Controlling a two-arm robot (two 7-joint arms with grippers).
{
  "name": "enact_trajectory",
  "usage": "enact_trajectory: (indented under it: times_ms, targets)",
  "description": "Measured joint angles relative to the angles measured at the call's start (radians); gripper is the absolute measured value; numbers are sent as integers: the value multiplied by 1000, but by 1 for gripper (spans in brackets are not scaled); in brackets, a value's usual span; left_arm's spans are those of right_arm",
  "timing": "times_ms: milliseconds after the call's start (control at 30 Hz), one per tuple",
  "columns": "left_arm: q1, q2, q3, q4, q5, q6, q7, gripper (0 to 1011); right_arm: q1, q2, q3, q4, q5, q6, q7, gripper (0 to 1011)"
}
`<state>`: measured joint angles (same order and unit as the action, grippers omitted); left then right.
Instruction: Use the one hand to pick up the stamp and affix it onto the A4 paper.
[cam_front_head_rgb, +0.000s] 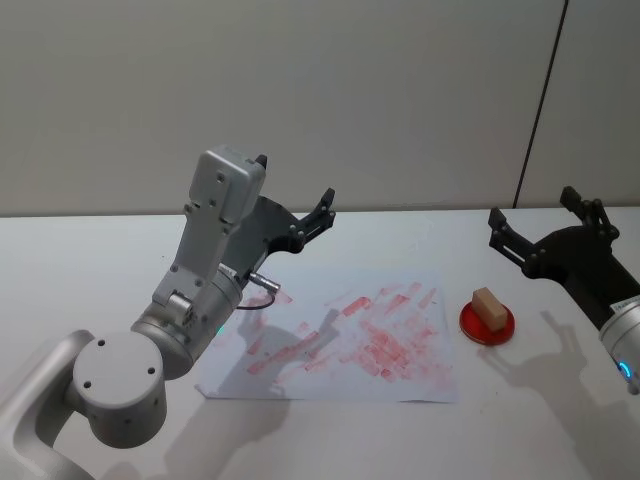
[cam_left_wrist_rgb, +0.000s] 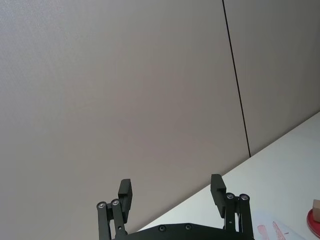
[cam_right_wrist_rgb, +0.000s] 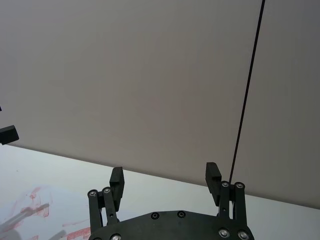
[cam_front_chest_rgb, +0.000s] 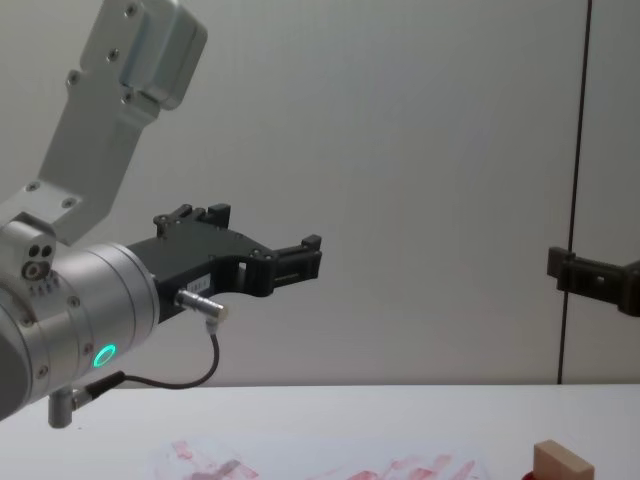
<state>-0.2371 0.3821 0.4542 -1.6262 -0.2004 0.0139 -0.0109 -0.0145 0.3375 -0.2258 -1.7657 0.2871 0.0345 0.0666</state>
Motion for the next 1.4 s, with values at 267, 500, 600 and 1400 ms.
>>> enact_trajectory:
  times_ms: [267, 500, 600, 1400]
  targets:
    - [0, 0, 0, 0, 0, 0, 0, 1001, 0, 0, 0, -1, 0, 0, 0, 1001]
    - [0, 0, 0, 0, 0, 0, 0, 1001, 0, 0, 0, -1, 0, -1, 0, 1001]
    - [0, 0, 0, 0, 0, 0, 0, 1001, 0, 0, 0, -1, 0, -1, 0, 1001]
    - [0, 0, 0, 0, 0, 0, 0, 1002, -16, 16, 10, -4, 6, 37, -5, 1001]
